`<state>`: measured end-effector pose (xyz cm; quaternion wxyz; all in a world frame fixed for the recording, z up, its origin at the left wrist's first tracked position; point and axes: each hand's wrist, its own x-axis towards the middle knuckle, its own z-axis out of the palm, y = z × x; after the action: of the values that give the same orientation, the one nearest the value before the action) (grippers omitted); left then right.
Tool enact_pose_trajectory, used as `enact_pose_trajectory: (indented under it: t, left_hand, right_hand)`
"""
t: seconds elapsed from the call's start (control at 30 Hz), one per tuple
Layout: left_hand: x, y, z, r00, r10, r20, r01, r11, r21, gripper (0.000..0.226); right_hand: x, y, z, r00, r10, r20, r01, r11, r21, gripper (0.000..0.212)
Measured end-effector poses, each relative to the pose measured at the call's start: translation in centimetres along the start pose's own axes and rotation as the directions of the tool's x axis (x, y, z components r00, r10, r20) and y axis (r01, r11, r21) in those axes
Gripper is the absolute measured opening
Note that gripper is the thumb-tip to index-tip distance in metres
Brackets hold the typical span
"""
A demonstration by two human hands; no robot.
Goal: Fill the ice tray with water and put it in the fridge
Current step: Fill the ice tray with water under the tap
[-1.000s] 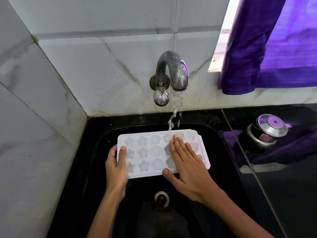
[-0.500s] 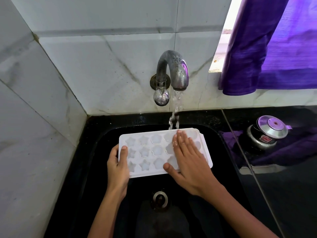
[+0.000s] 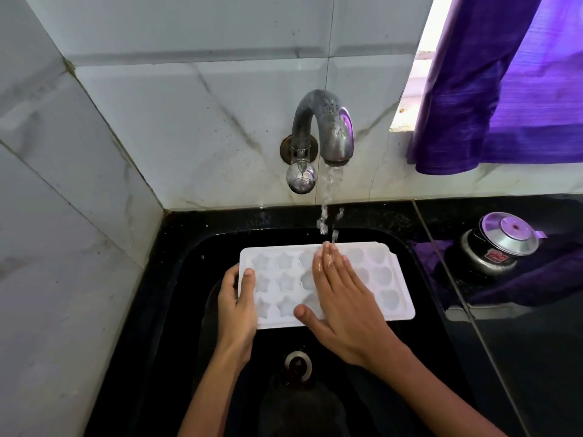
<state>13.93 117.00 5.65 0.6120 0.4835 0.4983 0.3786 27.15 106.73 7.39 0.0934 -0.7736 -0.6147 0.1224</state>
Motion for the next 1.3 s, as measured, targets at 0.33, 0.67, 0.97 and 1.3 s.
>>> enact_pose_trajectory:
  t: [0.33, 0.67, 0.97, 1.3]
  left_hand:
    - [0.8, 0.1, -0.2, 1.000, 0.005, -0.029, -0.006, 1.000, -0.008, 0.014]
    - [1.2, -0.3, 0.1, 0.998, 0.032, -0.055, -0.029, 0.998, 0.056, 0.016]
    - [0.6, -1.3, 1.9, 0.999, -0.018, -0.034, 0.020, 0.997, 0.072, 0.026]
    - [1.4, -1.7, 1.8, 0.998, -0.059, -0.010, 0.059, 0.995, 0.076, 0.027]
  right_hand:
    - [-1.0, 1.5, -0.2, 0.997, 0.017, 0.073, -0.014, 0.999, -0.041, 0.102]
    - [-1.6, 0.1, 0.7, 0.984, -0.165, 0.068, 0.165, 0.986, 0.010, 0.090]
    - [1.1, 0.3, 0.2, 0.997, -0.063, 0.033, 0.063, 0.998, -0.007, 0.092]
    - [-0.3, 1.0, 0.3, 0.991, -0.107, 0.076, 0.106, 0.994, 0.013, 0.092]
